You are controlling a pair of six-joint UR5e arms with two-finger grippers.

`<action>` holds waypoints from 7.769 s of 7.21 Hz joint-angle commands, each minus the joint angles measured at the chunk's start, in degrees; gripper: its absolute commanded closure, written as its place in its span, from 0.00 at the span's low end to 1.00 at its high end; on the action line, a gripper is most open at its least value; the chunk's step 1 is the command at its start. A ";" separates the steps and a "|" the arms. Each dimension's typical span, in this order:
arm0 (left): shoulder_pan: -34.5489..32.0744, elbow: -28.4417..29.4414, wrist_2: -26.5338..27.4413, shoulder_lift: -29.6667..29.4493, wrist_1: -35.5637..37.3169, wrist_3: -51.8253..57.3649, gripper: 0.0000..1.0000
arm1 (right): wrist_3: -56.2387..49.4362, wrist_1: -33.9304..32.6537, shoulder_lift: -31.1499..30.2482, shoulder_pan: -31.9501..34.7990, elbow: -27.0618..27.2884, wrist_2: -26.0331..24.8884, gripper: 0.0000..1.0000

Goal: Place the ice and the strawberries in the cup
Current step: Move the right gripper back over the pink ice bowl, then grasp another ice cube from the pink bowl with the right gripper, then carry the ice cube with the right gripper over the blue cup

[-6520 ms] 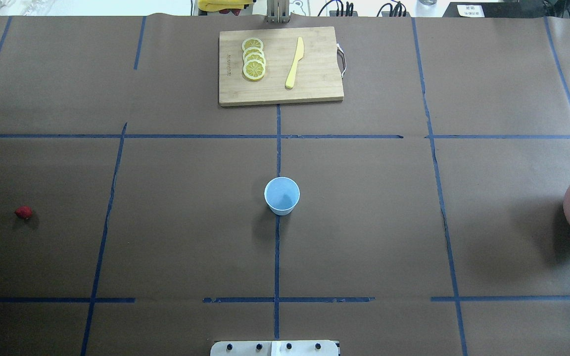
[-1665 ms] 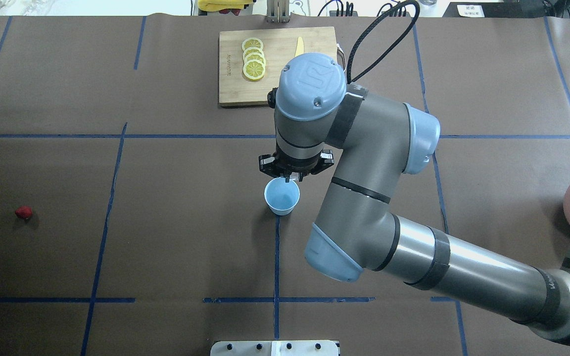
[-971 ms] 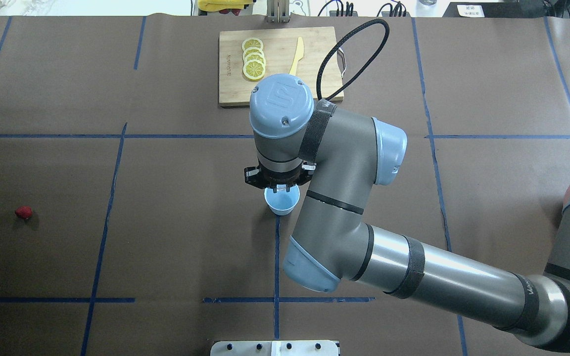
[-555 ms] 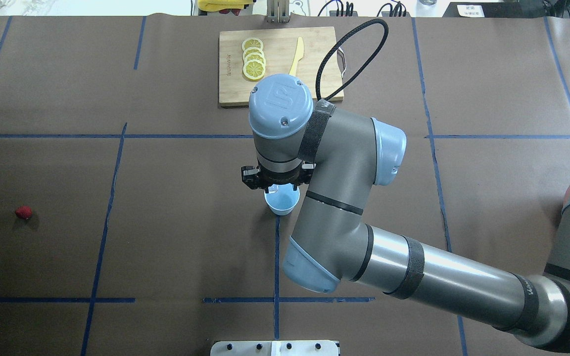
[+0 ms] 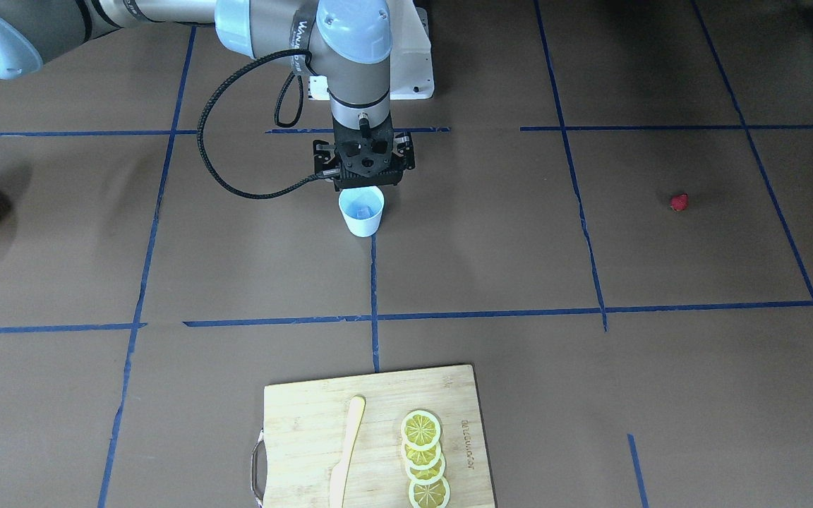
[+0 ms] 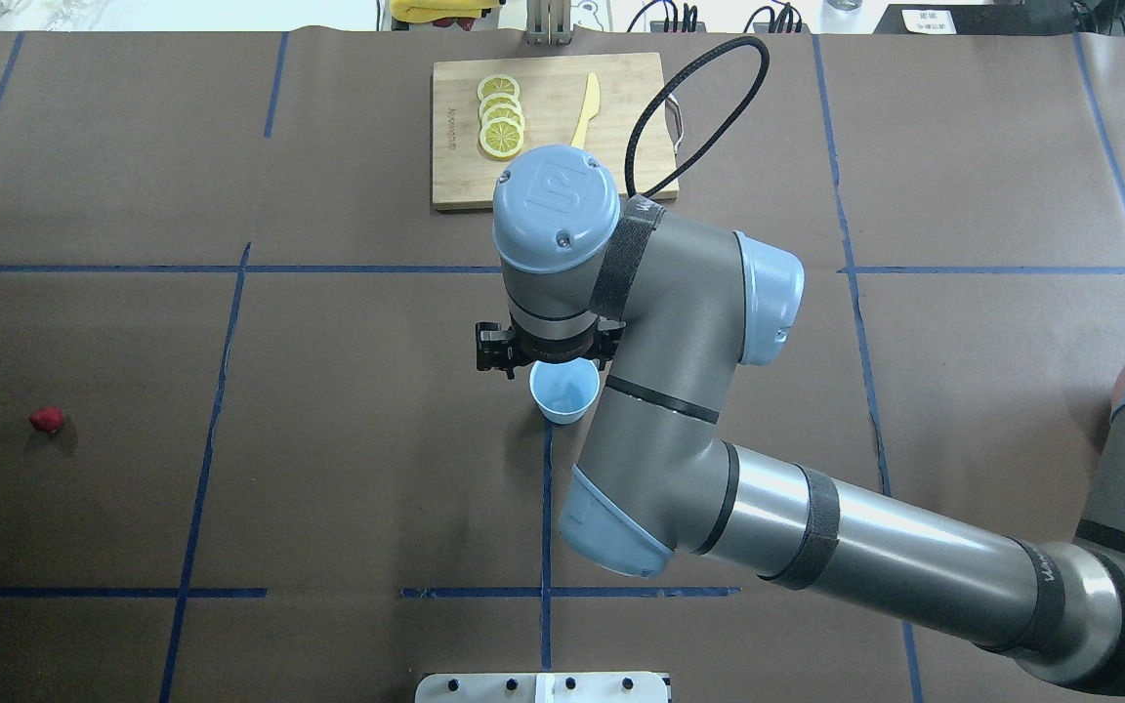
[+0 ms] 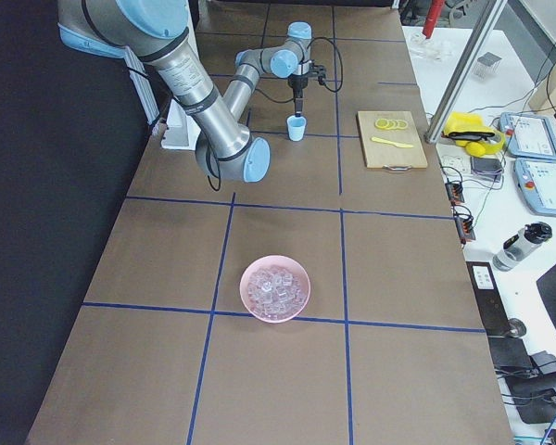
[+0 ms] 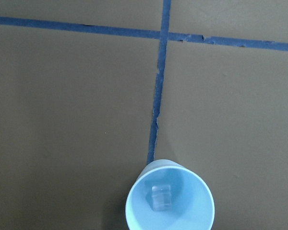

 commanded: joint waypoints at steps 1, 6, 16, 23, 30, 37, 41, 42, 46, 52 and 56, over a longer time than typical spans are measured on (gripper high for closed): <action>0.01 -0.03 0.06 -0.06 -0.02 0.00 0.00 | -0.17 -5.30 -1.59 2.92 5.56 -0.62 0.01; -0.08 -1.17 -0.02 0.20 -0.02 0.00 0.00 | -26.57 -15.27 -25.91 16.89 31.85 1.04 0.01; 0.01 -1.35 -0.02 0.12 -0.02 -1.14 0.00 | -63.02 29.63 -67.96 39.51 17.06 16.60 0.01; 0.01 -1.52 -0.02 0.12 -0.02 -1.32 0.00 | -69.23 29.28 -68.13 39.50 12.90 17.04 0.32; 0.01 -1.87 -0.11 0.12 -0.02 -1.32 0.00 | -69.70 29.28 -68.40 36.96 10.43 16.78 0.51; 0.01 -1.87 -0.11 0.12 -0.02 -1.32 0.00 | -69.70 29.28 -68.22 36.08 9.11 16.60 0.51; 0.01 -1.96 -0.11 0.12 -0.02 -1.32 0.00 | -69.70 29.28 -68.22 35.99 9.20 16.60 0.62; 0.01 -1.96 -0.11 0.12 0.07 -1.32 0.00 | -69.70 29.37 -68.22 35.99 9.37 16.60 0.86; -0.07 -4.15 -0.11 0.55 0.77 -2.02 0.00 | -69.70 25.71 -68.57 37.82 15.48 17.57 1.00; 0.01 -4.16 -0.11 1.08 0.77 -2.02 0.00 | -45.53 0.11 -39.54 35.15 24.41 23.10 1.00; 0.01 -4.16 -0.11 1.08 0.77 -2.02 0.00 | -6.91 0.36 -16.66 13.01 18.61 11.83 1.00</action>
